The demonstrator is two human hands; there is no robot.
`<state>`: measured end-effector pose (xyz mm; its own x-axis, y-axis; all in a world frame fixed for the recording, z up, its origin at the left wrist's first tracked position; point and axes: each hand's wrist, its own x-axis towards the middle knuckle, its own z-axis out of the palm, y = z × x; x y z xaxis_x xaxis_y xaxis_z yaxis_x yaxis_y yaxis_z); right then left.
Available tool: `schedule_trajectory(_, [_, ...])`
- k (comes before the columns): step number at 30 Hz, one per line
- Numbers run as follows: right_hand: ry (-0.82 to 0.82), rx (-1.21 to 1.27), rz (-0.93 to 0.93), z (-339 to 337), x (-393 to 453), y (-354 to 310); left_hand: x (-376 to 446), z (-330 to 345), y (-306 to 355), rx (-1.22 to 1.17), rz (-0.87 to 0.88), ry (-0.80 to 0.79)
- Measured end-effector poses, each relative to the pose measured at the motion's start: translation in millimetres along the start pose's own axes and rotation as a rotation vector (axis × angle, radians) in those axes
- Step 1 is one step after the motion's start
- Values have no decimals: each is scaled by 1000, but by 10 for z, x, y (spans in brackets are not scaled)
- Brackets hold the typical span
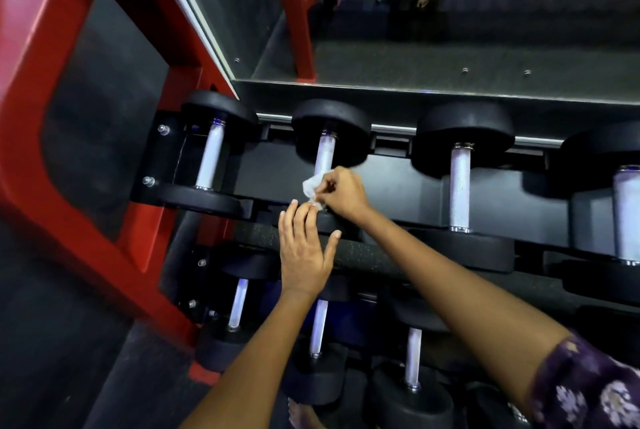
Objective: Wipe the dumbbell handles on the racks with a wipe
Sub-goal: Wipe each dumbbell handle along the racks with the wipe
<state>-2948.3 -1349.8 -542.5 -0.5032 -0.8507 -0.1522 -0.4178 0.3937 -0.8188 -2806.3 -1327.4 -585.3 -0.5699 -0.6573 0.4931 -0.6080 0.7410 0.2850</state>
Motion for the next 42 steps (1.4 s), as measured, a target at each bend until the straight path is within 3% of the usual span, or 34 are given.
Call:
schedule_trajectory(2, [-2,32,4,-5,8,53,9,14,-11,6,11,9])
schedule_trajectory(7, [185,295,115,-75,171,-4,6,25,-31,40,11,-27])
schedule_trajectory(12, [59,160,129,41,-50,93,8,27,-15,52,1,-17])
schedule_trajectory(17, [305,328,125,-19,192,-80,-3,26,1,56,5,11])
schedule_trajectory(19, [309,214,65,60,151,-92,29,33,5,65,2,39])
schedule_trajectory(23, [116,-41,-29,68,112,-19,51,40,64,86,-24,49])
schedule_trajectory(28, [212,-86,-104,-57,317,-163,45,54,38,101,-15,54])
schedule_trajectory(32, [121,-351,-265,116,129,-66,37,46,40,87,-6,53])
schedule_trajectory(36, [164,-424,-380,28,330,-100,45,75,28,87,-7,67])
schedule_trajectory(42, [206,-113,-75,139,221,94,59,65,35,78,0,70])
